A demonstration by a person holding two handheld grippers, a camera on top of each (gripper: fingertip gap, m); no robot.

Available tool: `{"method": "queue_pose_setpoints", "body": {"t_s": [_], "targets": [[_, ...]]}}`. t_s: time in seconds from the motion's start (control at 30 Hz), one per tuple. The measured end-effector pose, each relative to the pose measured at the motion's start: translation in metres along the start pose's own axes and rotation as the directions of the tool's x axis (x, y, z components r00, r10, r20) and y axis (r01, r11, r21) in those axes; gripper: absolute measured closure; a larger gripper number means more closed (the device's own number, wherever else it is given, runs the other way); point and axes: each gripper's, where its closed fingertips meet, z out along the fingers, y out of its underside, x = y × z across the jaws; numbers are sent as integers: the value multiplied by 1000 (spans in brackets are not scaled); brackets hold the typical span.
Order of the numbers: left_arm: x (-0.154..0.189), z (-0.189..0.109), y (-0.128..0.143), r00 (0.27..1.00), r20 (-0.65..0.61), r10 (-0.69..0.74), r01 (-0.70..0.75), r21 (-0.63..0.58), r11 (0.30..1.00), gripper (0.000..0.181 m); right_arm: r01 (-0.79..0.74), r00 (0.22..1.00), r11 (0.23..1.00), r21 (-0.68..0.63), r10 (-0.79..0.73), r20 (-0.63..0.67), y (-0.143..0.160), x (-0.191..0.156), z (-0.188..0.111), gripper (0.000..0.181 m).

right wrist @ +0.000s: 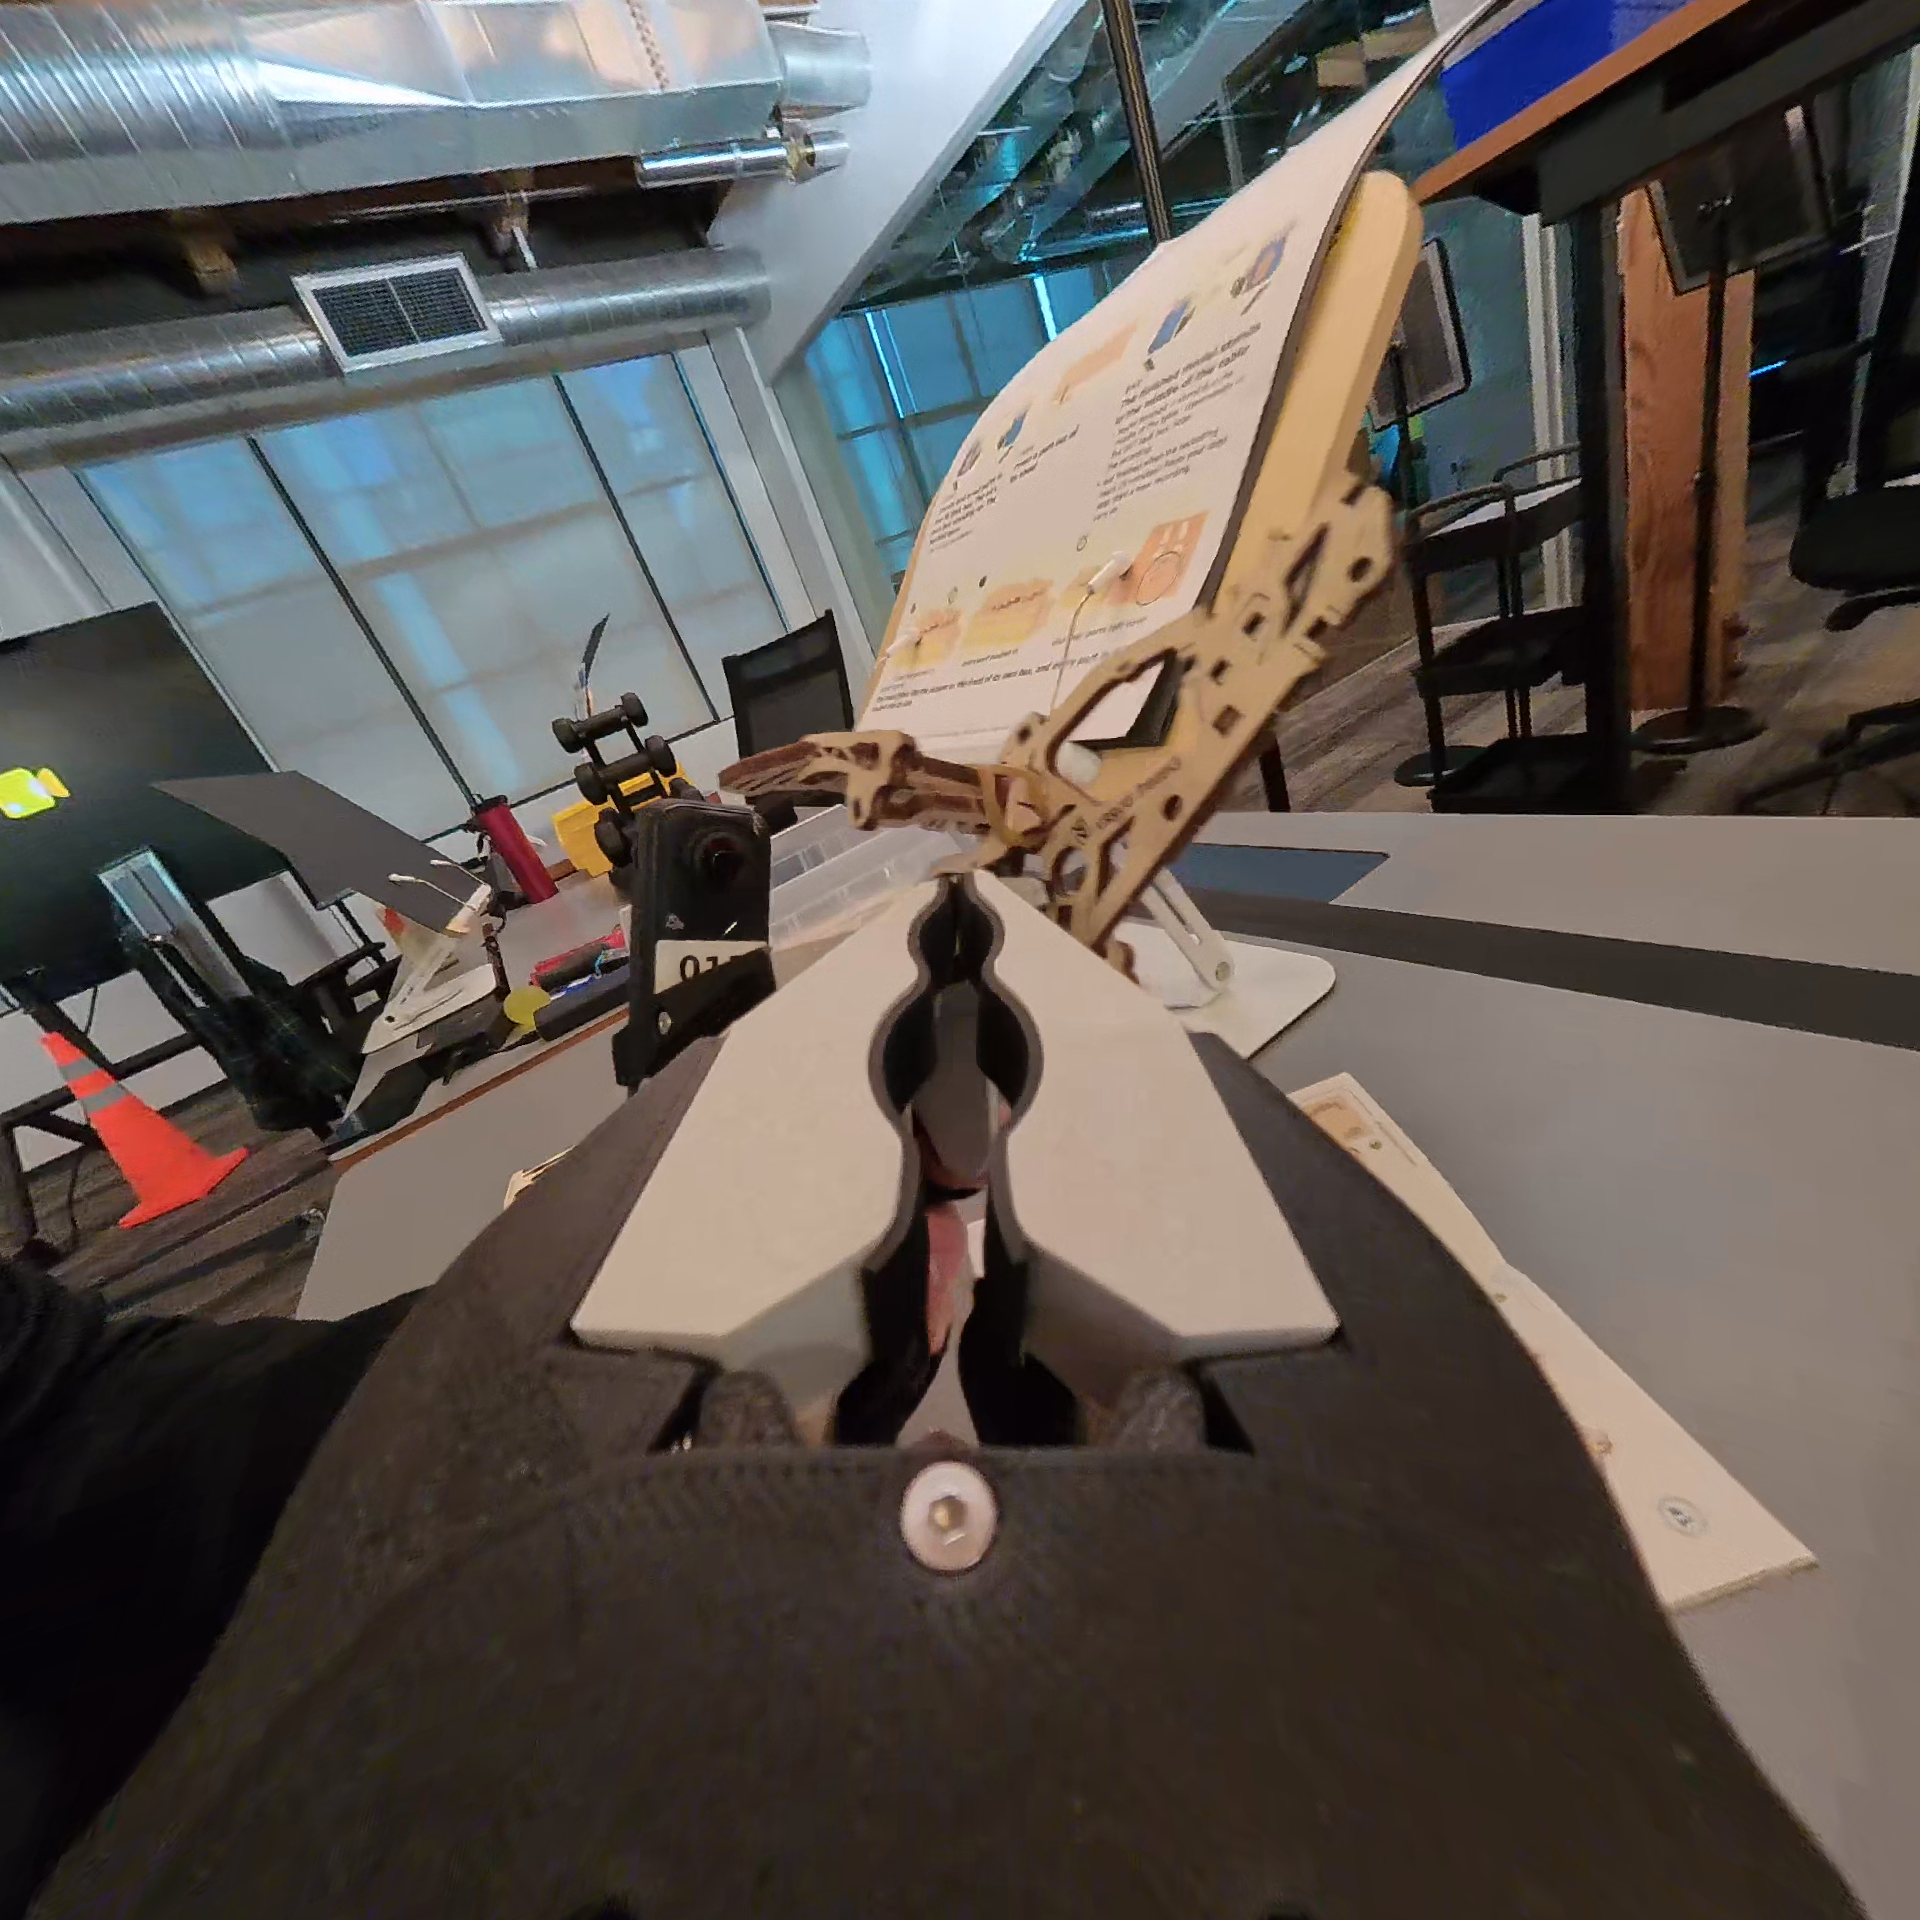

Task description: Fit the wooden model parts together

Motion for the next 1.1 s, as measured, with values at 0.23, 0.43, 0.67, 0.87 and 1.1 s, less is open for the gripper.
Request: {"method": "queue_pose_setpoints", "body": {"t_s": [0.23, 0.43, 0.67, 0.87, 1.1], "targets": [[9, -2, -1, 965, -154, -214, 215, -10, 977, 181, 224, 964, 975, 3, -221, -151, -21, 19, -22, 172], [22, -5, 10, 936, -230, -265, 258, -61, 964, 181, 37, 999, 999, 20, -37, 18, -12, 14, -15, 152], [31, -15, 27, 940, -232, -249, 216, -158, 963, 165, -51, 988, 999, 11, 49, 145, -15, -2, -15, 177], [19, -74, 43, 989, -88, -121, 81, -364, 928, 137, 57, 978, 988, -147, -25, 207, -23, -13, -25, 177], [53, -71, -23, 942, -186, 280, -334, -418, 845, 130, 279, 938, 813, -511, -115, 328, 13, -33, -24, 177]]}}
